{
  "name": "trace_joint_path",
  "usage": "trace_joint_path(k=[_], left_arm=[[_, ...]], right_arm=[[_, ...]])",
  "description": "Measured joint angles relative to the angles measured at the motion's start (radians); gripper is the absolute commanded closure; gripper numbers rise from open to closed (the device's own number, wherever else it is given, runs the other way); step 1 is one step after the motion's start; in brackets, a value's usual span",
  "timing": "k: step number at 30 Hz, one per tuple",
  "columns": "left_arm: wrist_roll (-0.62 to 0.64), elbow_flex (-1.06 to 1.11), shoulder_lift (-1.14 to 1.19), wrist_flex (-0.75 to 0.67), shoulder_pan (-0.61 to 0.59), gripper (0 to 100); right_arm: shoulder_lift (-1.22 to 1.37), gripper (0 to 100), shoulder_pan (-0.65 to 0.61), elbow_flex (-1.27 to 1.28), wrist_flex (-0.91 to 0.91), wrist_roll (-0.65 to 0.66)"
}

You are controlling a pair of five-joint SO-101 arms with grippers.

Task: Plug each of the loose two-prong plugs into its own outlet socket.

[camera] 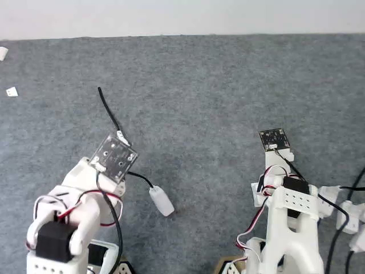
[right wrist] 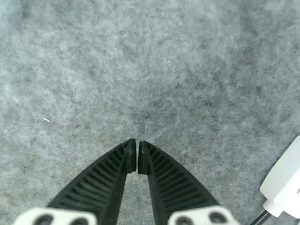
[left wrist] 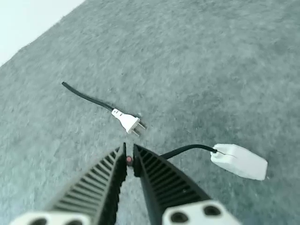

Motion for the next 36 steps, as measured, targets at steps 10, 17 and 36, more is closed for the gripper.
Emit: trace_joint_path(k=[10, 17, 36], left_arm=[[0.114, -0.035, 0.292, -0.227, -0.003, 99], [0.216, -0.324, 0.657, -0.307, -0.002, 99], [0.328, -1.2, 1.364, -0.293, 0.034, 99]], right_arm=[[0.0, 98.8, 0.0, 0.0, 0.0, 0.0], [0.0, 98.8, 0.0, 0.0, 0.0, 0.0], [0.0, 98.8, 0.0, 0.0, 0.0, 0.0]])
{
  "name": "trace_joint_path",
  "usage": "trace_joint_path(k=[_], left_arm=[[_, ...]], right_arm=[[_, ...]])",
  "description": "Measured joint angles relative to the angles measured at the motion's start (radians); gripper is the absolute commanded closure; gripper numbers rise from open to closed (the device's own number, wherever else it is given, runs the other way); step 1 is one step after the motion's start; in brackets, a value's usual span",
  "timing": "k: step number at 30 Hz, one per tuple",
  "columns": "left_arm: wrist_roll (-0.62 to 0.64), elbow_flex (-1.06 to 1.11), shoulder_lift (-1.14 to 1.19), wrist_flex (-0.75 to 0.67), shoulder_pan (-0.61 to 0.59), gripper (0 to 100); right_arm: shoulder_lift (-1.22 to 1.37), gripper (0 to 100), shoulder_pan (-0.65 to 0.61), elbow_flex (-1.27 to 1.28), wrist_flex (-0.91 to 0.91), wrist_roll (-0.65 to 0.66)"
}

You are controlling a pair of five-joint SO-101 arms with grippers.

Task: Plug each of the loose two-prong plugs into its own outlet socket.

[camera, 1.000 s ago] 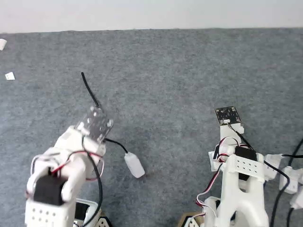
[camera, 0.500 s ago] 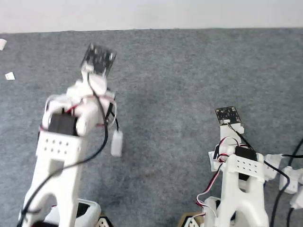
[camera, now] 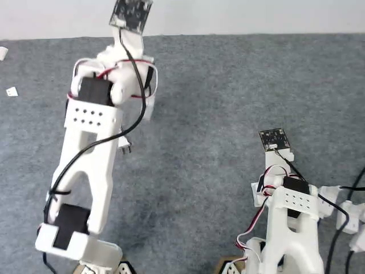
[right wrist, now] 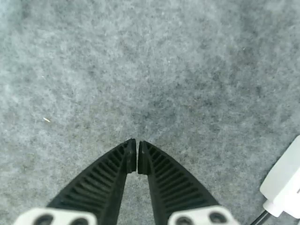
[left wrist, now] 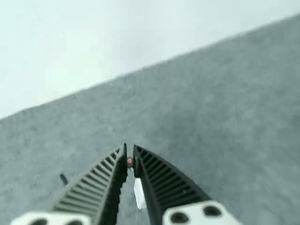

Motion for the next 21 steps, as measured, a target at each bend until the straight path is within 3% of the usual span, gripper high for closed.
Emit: trace_joint_path(k=[8, 15, 21], left_arm=[[0.008, -0.058, 0.057, 0.109, -0.021, 99], [0.028, 0.161, 0.06, 0.094, -0.114, 99], [0.086, 0.474, -0.087, -0.064, -0.204, 99]], right_arm=[[0.0, 98.8, 0.0, 0.0, 0.0, 0.0], [0.0, 98.8, 0.0, 0.0, 0.0, 0.0], [0.0, 98.8, 0.0, 0.0, 0.0, 0.0]])
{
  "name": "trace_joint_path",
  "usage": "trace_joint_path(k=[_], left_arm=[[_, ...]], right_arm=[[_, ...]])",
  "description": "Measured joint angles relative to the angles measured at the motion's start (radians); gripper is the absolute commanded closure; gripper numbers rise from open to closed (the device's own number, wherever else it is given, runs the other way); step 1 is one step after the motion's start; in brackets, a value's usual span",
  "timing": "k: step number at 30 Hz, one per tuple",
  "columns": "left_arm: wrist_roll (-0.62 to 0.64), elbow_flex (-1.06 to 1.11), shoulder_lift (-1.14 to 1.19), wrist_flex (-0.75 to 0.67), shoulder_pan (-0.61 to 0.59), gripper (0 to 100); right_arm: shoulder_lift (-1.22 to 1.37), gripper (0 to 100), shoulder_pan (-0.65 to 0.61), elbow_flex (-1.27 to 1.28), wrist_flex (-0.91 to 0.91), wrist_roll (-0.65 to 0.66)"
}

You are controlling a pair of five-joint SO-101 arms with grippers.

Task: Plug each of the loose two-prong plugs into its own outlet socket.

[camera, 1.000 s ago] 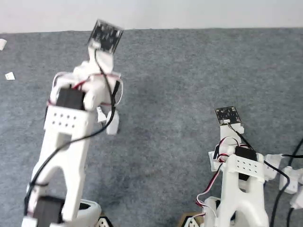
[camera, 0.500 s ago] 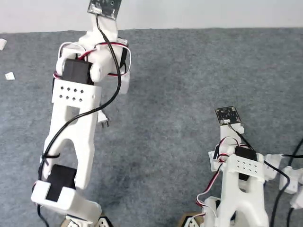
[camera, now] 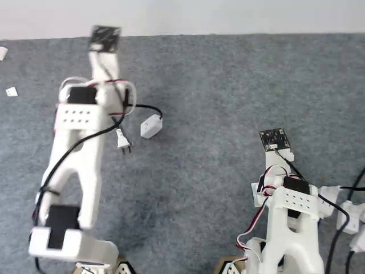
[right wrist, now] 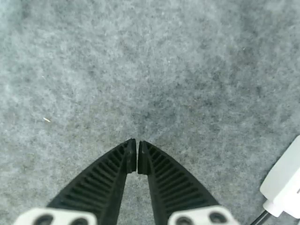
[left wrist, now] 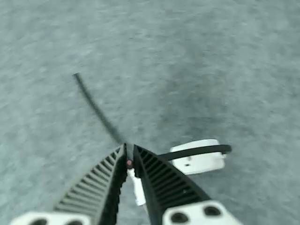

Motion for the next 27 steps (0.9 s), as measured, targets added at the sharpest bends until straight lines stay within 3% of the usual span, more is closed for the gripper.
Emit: trace_joint_path(k=[4, 11, 27], left_arm=[[0.008, 0.241, -0.196, -0.112, -0.058, 99], [0.008, 0.589, -0.532, -0.141, -0.138, 99], [-0.003, 0.922, -0.582, -0.149, -0.466, 99]], right_arm=[[0.0, 98.8, 0.0, 0.0, 0.0, 0.0], [0.0, 98.8, 0.0, 0.0, 0.0, 0.0], [0.0, 98.8, 0.0, 0.0, 0.0, 0.0]])
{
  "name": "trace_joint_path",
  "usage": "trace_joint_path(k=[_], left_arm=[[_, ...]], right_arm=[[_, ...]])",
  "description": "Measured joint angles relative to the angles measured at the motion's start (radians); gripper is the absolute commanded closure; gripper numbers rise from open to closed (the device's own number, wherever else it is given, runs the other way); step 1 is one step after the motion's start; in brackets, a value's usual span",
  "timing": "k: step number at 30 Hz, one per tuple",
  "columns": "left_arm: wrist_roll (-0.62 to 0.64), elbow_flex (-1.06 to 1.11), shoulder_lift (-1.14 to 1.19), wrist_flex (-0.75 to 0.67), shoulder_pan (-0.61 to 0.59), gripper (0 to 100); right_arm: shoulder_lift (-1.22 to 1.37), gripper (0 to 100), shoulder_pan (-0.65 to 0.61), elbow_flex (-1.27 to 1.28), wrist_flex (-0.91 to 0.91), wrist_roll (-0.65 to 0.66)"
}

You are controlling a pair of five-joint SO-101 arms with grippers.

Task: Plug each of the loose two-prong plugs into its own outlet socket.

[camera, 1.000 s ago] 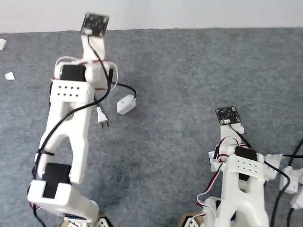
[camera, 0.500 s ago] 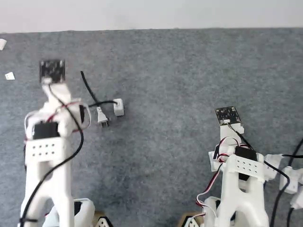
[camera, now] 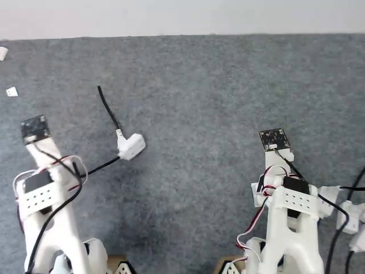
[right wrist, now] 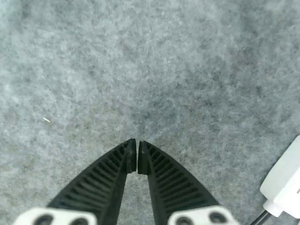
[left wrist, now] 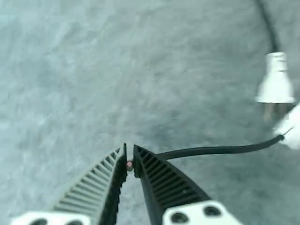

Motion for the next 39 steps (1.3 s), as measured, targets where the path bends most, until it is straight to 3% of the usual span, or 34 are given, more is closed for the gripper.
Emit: trace_joint_path(k=[7, 9, 13, 15, 24, 29, 34, 39], left_arm=[[-0.008, 0.061, 0.0, -0.02, -0.06, 95], [-0.034, 0.08, -0.005, -0.02, -0.061, 84], [-0.084, 0.115, -0.008, -0.02, -0.063, 52], [-0.089, 0.158, -0.008, -0.021, -0.063, 45], [-0.106, 0.163, -0.008, -0.038, -0.184, 44], [-0.261, 0.12, -0.008, -0.029, -0.255, 44], [-0.324, 0.015, -0.008, 0.044, -0.262, 44], [-0.351, -0.135, -0.008, 0.144, -0.207, 58]], right_arm=[[0.0, 98.8, 0.0, 0.0, 0.0, 0.0], [0.0, 98.8, 0.0, 0.0, 0.0, 0.0], [0.0, 98.8, 0.0, 0.0, 0.0, 0.0], [0.0, 98.8, 0.0, 0.0, 0.0, 0.0], [0.0, 98.8, 0.0, 0.0, 0.0, 0.0], [0.0, 98.8, -0.003, 0.0, 0.0, 0.0], [0.0, 98.8, -0.028, 0.015, -0.015, 0.0], [0.002, 98.8, -0.028, 0.021, -0.025, 0.0]])
